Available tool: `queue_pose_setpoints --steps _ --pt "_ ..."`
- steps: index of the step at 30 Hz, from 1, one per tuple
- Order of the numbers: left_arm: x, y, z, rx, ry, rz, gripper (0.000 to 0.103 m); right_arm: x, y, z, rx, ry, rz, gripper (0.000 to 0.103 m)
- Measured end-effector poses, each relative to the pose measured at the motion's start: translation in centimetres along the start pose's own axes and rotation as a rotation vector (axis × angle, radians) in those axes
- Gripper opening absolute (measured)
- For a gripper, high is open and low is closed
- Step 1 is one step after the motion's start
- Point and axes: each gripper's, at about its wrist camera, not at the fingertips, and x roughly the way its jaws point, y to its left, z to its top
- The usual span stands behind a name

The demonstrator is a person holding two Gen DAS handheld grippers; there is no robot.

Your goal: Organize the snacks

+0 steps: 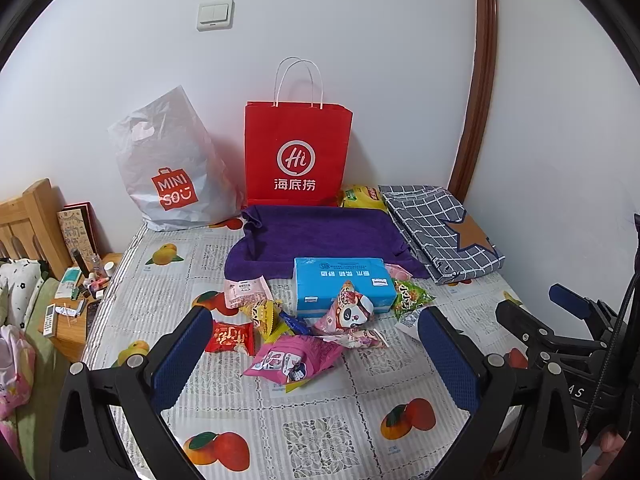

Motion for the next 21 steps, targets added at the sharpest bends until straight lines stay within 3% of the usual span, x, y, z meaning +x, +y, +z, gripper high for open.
queue_pose_setpoints --steps 21 --pt "0.00 -0.02 -0.17 0.000 -0.001 -0.001 0.103 0.28 -0.11 0.05 -0.009 0.002 -0.034 0.102"
